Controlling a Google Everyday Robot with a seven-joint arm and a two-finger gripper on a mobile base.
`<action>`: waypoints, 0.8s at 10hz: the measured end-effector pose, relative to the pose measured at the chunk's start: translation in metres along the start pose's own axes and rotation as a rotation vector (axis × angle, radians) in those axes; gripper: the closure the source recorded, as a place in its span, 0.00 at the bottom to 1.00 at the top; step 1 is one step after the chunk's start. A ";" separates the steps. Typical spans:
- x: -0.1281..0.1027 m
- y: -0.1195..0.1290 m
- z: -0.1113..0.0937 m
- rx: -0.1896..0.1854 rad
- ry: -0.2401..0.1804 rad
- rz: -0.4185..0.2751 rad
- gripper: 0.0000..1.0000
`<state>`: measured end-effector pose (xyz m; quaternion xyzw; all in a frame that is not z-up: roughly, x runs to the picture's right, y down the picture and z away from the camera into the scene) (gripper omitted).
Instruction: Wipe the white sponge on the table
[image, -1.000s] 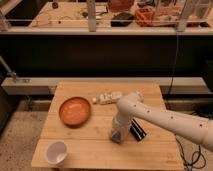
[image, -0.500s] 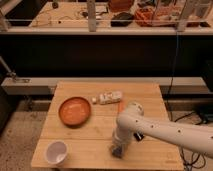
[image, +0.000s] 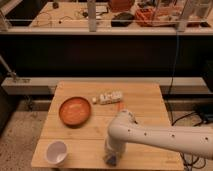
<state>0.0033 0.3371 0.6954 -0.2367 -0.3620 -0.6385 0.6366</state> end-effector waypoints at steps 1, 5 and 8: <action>-0.007 -0.016 0.004 -0.002 -0.010 -0.041 1.00; -0.017 -0.067 0.017 0.006 -0.047 -0.176 1.00; -0.012 -0.093 0.014 0.010 -0.048 -0.244 1.00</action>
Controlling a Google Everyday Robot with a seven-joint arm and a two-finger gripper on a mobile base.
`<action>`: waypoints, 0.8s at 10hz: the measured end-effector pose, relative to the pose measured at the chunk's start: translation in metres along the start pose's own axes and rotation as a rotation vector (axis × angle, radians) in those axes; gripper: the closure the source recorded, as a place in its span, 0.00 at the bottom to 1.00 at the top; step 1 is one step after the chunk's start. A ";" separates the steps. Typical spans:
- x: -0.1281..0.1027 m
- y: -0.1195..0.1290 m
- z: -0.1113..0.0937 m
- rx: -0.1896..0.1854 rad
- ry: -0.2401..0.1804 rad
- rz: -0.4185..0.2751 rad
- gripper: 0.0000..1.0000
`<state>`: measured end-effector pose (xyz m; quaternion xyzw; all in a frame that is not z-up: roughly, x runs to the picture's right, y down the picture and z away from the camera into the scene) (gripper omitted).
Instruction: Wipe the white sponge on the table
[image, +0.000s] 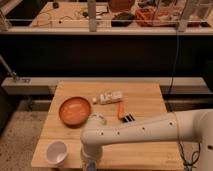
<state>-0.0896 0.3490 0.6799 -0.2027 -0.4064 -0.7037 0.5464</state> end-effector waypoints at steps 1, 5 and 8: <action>0.007 -0.012 0.001 0.005 0.000 -0.018 1.00; 0.056 -0.033 0.011 0.019 0.003 -0.038 1.00; 0.100 -0.016 0.004 0.019 0.029 0.024 1.00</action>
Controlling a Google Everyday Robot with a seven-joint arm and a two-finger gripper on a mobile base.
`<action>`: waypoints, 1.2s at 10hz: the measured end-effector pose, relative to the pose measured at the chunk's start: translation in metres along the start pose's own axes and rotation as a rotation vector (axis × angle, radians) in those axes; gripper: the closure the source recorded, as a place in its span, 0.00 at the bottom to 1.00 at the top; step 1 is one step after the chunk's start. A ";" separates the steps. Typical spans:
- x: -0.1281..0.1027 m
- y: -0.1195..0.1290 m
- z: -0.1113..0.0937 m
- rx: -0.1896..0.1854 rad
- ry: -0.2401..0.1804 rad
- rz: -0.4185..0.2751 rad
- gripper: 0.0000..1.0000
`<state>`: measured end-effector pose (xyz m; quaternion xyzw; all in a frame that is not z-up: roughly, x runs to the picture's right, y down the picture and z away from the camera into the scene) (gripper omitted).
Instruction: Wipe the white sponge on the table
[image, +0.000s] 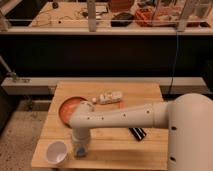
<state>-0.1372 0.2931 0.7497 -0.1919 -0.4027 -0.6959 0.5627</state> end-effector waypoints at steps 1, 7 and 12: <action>0.012 0.006 -0.004 0.002 0.010 0.023 1.00; 0.036 0.104 -0.034 0.016 0.046 0.234 1.00; -0.003 0.154 -0.050 0.005 0.064 0.317 1.00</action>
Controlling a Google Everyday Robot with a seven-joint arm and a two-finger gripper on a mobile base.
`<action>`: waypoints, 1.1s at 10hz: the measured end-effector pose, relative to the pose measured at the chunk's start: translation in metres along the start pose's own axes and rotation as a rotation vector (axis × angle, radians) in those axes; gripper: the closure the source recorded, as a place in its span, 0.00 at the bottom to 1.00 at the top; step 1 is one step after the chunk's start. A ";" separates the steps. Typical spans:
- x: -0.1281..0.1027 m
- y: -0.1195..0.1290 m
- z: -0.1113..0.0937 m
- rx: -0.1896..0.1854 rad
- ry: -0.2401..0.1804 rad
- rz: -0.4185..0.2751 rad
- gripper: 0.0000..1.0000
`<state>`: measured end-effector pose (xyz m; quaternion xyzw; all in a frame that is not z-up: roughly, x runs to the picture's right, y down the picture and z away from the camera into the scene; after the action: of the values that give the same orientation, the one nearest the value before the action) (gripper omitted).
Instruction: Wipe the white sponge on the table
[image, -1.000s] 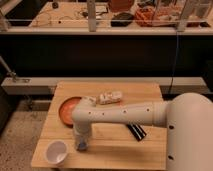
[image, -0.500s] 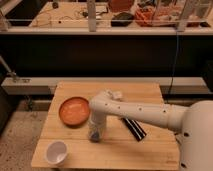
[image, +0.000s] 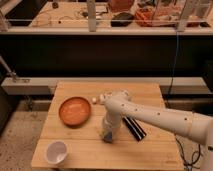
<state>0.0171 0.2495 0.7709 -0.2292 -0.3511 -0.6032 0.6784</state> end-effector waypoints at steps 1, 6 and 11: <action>-0.013 0.012 -0.002 -0.004 0.003 0.010 1.00; -0.087 0.031 0.006 -0.036 -0.011 -0.013 1.00; -0.139 -0.030 0.029 -0.079 -0.024 -0.197 1.00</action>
<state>-0.0217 0.3570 0.6821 -0.2275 -0.3559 -0.6777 0.6019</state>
